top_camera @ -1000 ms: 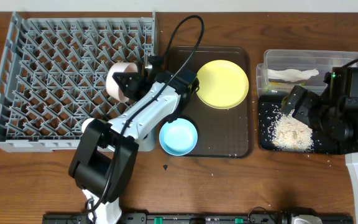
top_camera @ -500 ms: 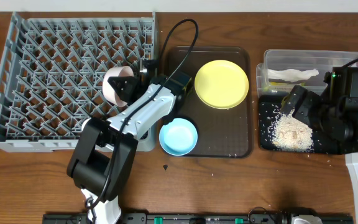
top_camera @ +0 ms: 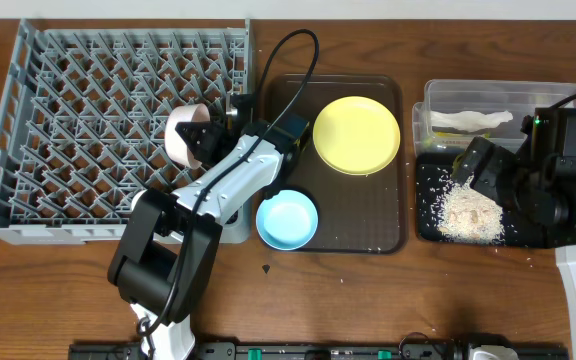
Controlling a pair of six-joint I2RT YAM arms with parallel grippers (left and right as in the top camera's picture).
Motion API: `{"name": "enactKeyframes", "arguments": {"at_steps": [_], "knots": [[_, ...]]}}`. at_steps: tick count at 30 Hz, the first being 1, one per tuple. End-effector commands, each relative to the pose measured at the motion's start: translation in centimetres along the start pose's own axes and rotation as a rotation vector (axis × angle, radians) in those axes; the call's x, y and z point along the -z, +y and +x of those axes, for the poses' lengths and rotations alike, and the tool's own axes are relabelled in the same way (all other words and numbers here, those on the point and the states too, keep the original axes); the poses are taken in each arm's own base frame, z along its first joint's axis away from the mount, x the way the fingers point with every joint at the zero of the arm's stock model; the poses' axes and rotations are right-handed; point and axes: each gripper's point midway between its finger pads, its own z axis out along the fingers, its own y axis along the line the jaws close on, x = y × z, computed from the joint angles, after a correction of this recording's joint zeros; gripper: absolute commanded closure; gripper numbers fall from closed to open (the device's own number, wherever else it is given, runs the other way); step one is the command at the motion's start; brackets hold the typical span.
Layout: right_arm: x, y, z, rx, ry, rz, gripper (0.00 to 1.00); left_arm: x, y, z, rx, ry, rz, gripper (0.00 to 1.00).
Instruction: Sort waste into correct bins and load items into the dishwasher
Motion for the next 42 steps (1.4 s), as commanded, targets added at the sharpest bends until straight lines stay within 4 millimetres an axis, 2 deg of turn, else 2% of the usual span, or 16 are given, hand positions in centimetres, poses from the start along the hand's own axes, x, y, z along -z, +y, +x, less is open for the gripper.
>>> {"name": "enactKeyframes", "arguments": {"at_steps": [1,8,18,21,26,28,30,35,39,42], "knots": [[0.3,0.0,-0.4,0.0,-0.011,-0.005,0.01,-0.1,-2.0,1.5,-0.053,0.064,0.09,0.92],[0.3,0.0,-0.4,-0.001,-0.011,-0.005,0.01,0.3,-3.1,3.7,-0.106,0.15,0.186,0.92],[0.3,0.0,-0.4,-0.001,-0.011,-0.005,0.01,1.0,-4.4,5.0,-0.107,0.219,0.274,0.92],[0.3,0.0,-0.4,-0.001,-0.011,-0.005,0.01,1.2,-4.8,5.3,-0.107,0.237,0.302,0.89],[0.3,0.0,-0.4,-0.001,-0.011,-0.005,0.01,2.9,-6.2,5.9,-0.118,0.264,0.388,0.83],[0.3,0.0,-0.4,-0.001,-0.011,-0.005,0.01,3.6,-6.6,6.0,-0.125,0.265,0.414,0.76],[0.3,0.0,-0.4,-0.001,-0.011,-0.005,0.01,4.0,-6.8,6.1,-0.128,0.262,0.427,0.76],[0.3,0.0,-0.4,-0.001,-0.011,-0.005,0.01,4.4,-6.4,5.9,-0.088,0.259,0.427,0.7],[0.3,0.0,-0.4,-0.001,-0.011,-0.005,0.01,4.6,-5.1,5.6,-0.038,0.272,0.436,0.58],[0.3,0.0,-0.4,-0.001,-0.011,-0.005,0.01,5.1,-4.1,5.0,0.0,0.275,0.467,0.57]]}}
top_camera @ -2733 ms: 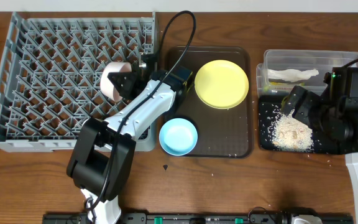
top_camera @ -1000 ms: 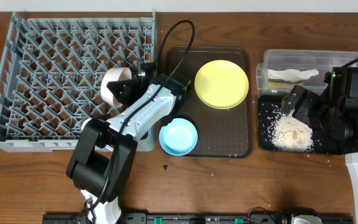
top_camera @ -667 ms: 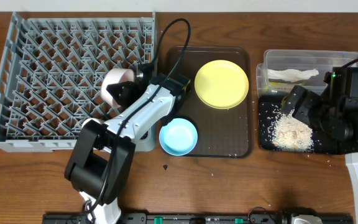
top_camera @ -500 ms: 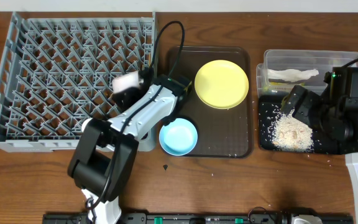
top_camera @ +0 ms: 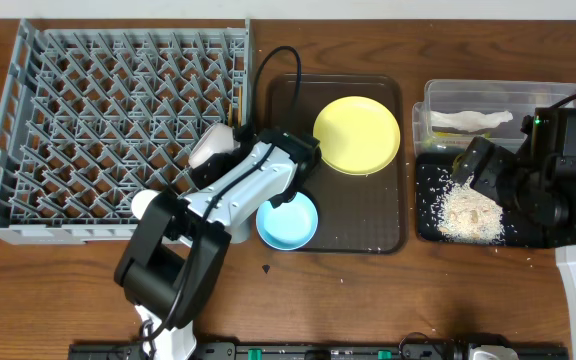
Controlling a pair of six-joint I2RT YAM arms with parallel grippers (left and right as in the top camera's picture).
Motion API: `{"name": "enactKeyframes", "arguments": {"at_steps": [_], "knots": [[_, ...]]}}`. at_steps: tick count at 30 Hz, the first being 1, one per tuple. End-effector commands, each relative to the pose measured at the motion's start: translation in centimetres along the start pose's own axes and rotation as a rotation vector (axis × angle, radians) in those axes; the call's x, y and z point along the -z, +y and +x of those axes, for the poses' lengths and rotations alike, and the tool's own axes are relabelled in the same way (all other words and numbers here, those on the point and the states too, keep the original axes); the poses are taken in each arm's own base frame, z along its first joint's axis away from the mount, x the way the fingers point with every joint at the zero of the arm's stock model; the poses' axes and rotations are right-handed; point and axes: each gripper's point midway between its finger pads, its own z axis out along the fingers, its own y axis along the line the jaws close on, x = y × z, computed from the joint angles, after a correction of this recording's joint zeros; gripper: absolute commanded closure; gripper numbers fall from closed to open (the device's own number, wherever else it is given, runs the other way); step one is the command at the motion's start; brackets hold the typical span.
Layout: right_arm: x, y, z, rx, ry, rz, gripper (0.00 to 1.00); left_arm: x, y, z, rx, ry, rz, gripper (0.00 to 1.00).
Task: Sort waste into correct bins and load items into the dishwasher
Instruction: 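Move the left gripper to the light-blue bowl and grasp its rim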
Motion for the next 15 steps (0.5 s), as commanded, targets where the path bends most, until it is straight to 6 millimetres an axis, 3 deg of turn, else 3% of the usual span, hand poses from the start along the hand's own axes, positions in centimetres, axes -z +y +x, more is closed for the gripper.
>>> {"name": "enactKeyframes", "arguments": {"at_steps": [1,5,10,15], "knots": [[0.3,0.0,-0.4,-0.001,-0.01,-0.005,0.01,1.7,1.7,-0.9,0.112,-0.03,0.063,0.56],[0.3,0.0,-0.4,-0.001,-0.01,-0.005,0.01,2.4,2.4,-0.8,0.147,-0.042,0.097,0.56],[0.3,0.0,-0.4,-0.001,-0.01,-0.005,0.01,2.7,1.5,-0.1,0.147,-0.002,0.165,0.52],[0.3,0.0,-0.3,-0.001,-0.01,-0.005,0.01,4.2,2.7,-0.4,0.206,-0.021,0.228,0.46]]}}
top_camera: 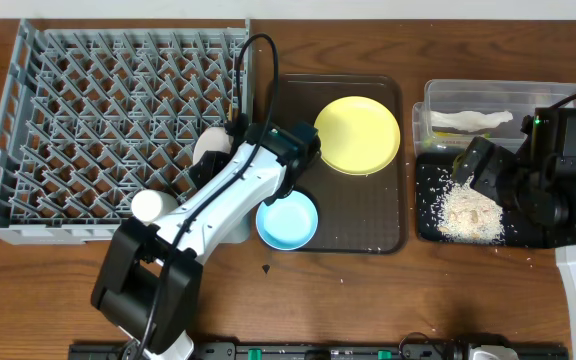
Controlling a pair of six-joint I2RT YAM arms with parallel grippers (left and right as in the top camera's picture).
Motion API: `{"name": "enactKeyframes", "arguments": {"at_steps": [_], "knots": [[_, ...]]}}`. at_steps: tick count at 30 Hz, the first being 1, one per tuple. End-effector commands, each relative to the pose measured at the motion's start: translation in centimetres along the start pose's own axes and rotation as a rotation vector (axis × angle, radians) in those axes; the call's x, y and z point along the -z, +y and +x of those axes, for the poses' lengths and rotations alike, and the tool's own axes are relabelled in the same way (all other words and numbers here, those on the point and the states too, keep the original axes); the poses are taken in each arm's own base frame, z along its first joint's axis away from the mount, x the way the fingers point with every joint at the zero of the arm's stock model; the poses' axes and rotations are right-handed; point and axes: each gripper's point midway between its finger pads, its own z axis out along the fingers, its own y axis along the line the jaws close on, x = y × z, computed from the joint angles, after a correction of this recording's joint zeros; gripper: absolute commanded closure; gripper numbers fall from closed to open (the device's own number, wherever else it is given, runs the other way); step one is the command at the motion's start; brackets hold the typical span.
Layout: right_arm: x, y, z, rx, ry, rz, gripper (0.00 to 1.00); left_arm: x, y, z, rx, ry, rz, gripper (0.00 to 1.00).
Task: Sort waste into correct bins and load items into the dishwasher
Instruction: 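Move the left gripper to the light-blue bowl and grasp its rim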
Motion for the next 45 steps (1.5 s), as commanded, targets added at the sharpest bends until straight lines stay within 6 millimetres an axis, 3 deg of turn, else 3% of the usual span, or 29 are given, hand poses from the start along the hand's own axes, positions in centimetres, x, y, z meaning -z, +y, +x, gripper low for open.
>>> {"name": "enactKeyframes", "arguments": {"at_steps": [1,4,8,10,12,16,19,24,28,31,33,37,40,43,45], "knots": [[0.3,0.0,-0.4,-0.001,-0.01,-0.005,0.01,2.5,1.2,-1.1,0.118,-0.041,0.108,0.45],[0.3,0.0,-0.4,-0.001,-0.011,-0.005,0.01,5.4,1.0,-2.6,0.183,-0.109,0.294,0.4],[0.3,0.0,-0.4,-0.001,-0.011,-0.005,0.01,11.7,-2.0,-4.9,0.199,-0.235,0.733,0.17],[0.3,0.0,-0.4,-0.001,-0.011,-0.005,0.01,15.2,-3.4,-5.5,0.133,-0.302,0.936,0.17],[0.3,0.0,-0.4,-0.001,-0.011,-0.005,0.01,17.0,-4.4,-5.5,0.108,-0.309,1.047,0.17],[0.3,-0.1,-0.3,-0.001,-0.007,-0.003,0.01,16.1,-6.7,-4.1,0.09,-0.192,1.082,0.34],[0.3,-0.1,-0.3,-0.001,-0.007,-0.003,0.01,13.5,-8.8,-1.9,0.101,-0.039,1.027,0.63],[0.3,-0.1,-0.3,-0.001,-0.006,-0.003,0.01,9.3,-13.1,1.6,0.119,0.17,0.925,0.91],[0.3,-0.1,-0.3,-0.001,-0.006,-0.003,0.01,7.3,-16.8,3.2,0.056,0.22,0.89,0.92],[0.3,-0.1,-0.2,-0.001,-0.005,-0.002,0.01,6.9,-19.6,3.4,0.02,0.222,0.909,0.92],[0.3,-0.1,-0.2,-0.001,-0.005,-0.002,0.01,8.1,-21.8,3.5,-0.024,0.218,0.994,0.92],[0.3,-0.1,-0.2,-0.001,-0.004,-0.001,0.01,12.5,-25.1,3.3,-0.12,0.149,1.207,0.92],[0.3,-0.1,-0.2,-0.001,-0.004,-0.001,0.01,15.0,-26.3,3.3,-0.185,0.078,1.291,0.92],[0.3,-0.1,-0.2,-0.001,-0.004,-0.001,0.01,15.2,-26.1,3.2,-0.186,0.071,1.278,0.87],[0.3,-0.1,-0.2,-0.001,-0.004,-0.001,0.01,15.0,-25.0,2.5,-0.161,0.074,1.254,0.83]]}}
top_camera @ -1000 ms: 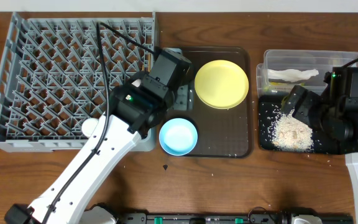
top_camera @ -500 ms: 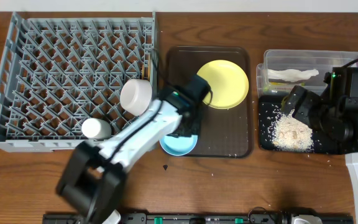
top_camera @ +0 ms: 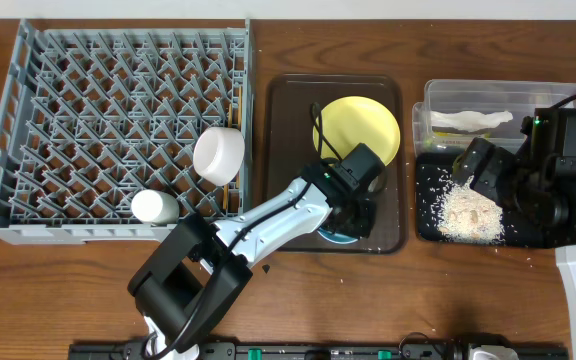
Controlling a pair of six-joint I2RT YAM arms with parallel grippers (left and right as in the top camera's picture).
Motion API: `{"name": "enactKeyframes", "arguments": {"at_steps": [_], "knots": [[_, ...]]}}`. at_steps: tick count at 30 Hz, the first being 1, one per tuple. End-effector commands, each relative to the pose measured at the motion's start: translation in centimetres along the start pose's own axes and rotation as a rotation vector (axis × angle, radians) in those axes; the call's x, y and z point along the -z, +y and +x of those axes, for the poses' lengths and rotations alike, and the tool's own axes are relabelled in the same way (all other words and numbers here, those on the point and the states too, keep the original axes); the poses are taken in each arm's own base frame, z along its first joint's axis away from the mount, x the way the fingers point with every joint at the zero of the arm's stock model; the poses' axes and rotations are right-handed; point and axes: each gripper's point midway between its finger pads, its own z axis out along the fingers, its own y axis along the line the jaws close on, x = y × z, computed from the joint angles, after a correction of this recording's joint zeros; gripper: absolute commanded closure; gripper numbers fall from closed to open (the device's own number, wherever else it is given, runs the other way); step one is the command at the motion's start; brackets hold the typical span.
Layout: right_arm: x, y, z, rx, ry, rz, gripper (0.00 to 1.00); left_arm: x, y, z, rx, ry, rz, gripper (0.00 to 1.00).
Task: Sort waste into correct bins and load items into the dishwasher
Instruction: 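Move the left gripper to the light-blue bowl and grasp its rim, then lift the light-blue bowl with the left gripper and carry it to the rack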
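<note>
My left gripper (top_camera: pixel 353 215) reaches across the brown tray (top_camera: pixel 288 110) and sits on top of the blue bowl (top_camera: pixel 334 237). Only a blue sliver of the bowl shows under the gripper, which seems shut on its rim. A white cup (top_camera: pixel 219 153) stands upside down in the grey dish rack (top_camera: pixel 28 120), near its right edge. A second white cup (top_camera: pixel 155 207) lies at the rack's front. The yellow plate (top_camera: pixel 360 128) rests at the tray's back. My right gripper (top_camera: pixel 476 165) hovers over the black bin (top_camera: pixel 428 225); its jaws are not readable.
The black bin holds crumbs (top_camera: pixel 468 212). Behind it, a clear bin (top_camera: pixel 438 95) holds a crumpled white tissue (top_camera: pixel 473 120). My left arm's cable loops over the yellow plate. A dark speck lies on the wood in front of the tray.
My left gripper has left the white cup upside down in the rack and is now on the blue bowl. The bowl lies further right on the tray. My right arm is unchanged.
First my left gripper held a cup, pinkish inside, at the rack's right edge. It then had the cup turned over, lower in the rack. Now the cup stands alone upside down, and my left gripper is at the shifted blue bowl. My right arm stayed over the black bin.
</note>
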Motion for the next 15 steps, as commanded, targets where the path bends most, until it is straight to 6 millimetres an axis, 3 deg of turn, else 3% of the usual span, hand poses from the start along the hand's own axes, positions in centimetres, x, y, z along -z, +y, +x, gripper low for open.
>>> {"name": "enactKeyframes", "arguments": {"at_steps": [1,5,8,12,15], "knots": [[0.3,-0.1,-0.3,-0.001,-0.009,-0.004,0.01,2.7,0.1,-1.6,0.007,-0.038,0.005,0.78],[0.3,0.0,-0.3,-0.001,-0.009,-0.004,0.01,7.1,1.8,-2.8,0.052,-0.109,-0.053,0.67],[0.3,0.0,-0.3,-0.001,-0.009,-0.004,0.01,10.0,4.8,-2.8,0.111,-0.146,-0.139,0.53],[0.3,0.0,-0.3,-0.001,-0.01,-0.005,0.01,9.0,7.4,-1.8,0.145,-0.086,-0.18,0.46],[0.3,0.0,-0.3,-0.001,-0.01,-0.005,0.01,6.4,8.8,-0.5,0.17,-0.007,-0.178,0.47]]}}
